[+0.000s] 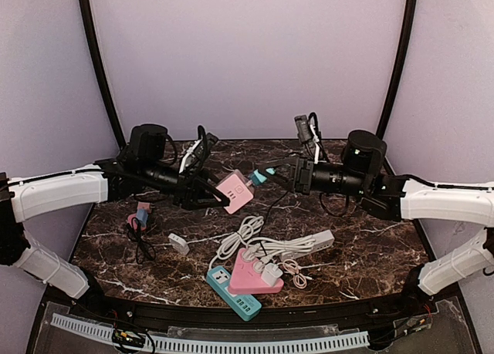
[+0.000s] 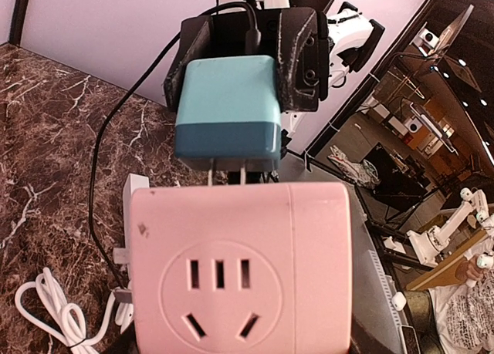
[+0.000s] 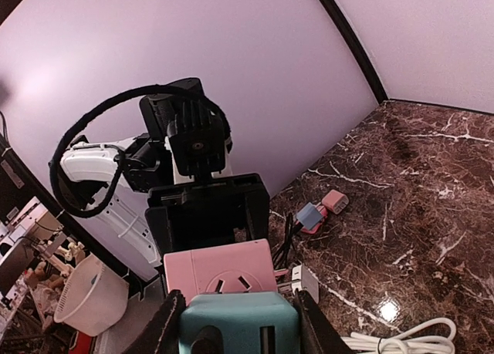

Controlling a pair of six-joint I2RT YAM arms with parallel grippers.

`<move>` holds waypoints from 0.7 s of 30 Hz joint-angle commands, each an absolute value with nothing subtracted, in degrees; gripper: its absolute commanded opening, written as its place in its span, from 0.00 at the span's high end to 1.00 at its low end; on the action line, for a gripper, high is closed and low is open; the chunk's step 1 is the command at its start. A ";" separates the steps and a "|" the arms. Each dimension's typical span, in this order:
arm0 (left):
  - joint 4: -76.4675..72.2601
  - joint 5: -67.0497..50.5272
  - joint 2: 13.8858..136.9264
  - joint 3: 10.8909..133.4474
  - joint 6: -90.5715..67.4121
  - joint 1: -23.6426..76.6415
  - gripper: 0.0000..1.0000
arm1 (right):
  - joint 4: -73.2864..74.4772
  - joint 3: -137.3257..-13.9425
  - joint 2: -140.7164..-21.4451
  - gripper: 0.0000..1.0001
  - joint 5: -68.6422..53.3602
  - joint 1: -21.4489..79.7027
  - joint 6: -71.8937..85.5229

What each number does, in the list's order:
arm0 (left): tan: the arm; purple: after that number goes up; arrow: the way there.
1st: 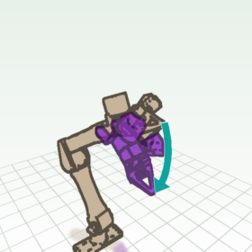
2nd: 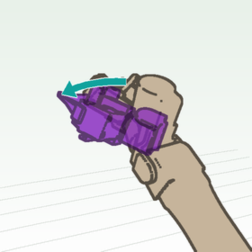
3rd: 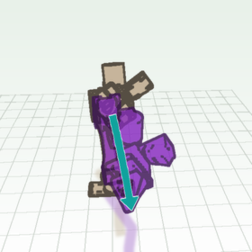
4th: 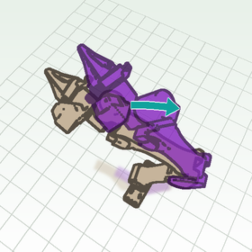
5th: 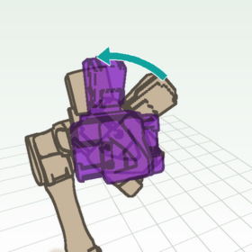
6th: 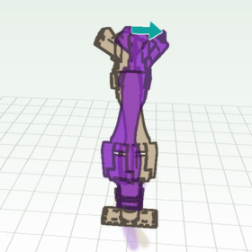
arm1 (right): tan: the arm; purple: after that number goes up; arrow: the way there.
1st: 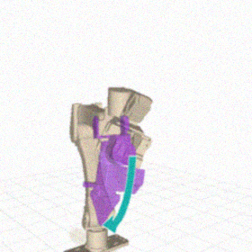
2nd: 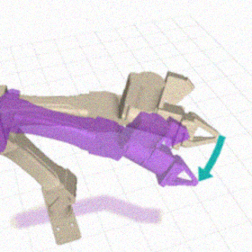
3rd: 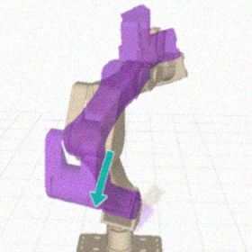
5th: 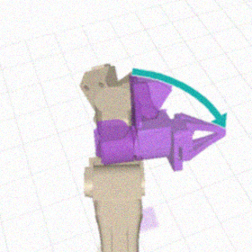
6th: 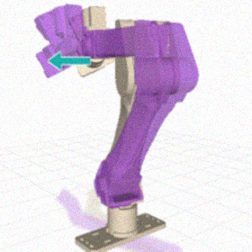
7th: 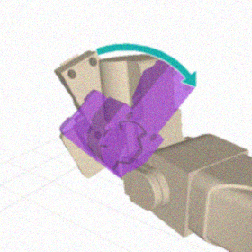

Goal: Pull the plug off the socket
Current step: Remove the plug from the socket.

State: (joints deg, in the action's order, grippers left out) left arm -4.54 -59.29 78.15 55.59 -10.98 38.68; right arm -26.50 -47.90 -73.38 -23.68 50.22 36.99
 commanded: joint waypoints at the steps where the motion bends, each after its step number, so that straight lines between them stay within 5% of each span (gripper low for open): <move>1: -0.30 -64.73 75.98 56.90 -6.53 37.09 0.99 | -21.58 -49.71 -70.11 1.00 -14.71 44.74 30.25; 12: -0.35 -63.47 75.37 56.71 -5.99 37.08 0.99 | -17.54 -50.61 -67.76 1.00 -10.25 44.56 31.30; 21: 2.07 -51.15 72.94 56.91 -7.18 30.81 0.99 | -11.72 -57.88 -66.41 1.00 -14.11 46.65 25.81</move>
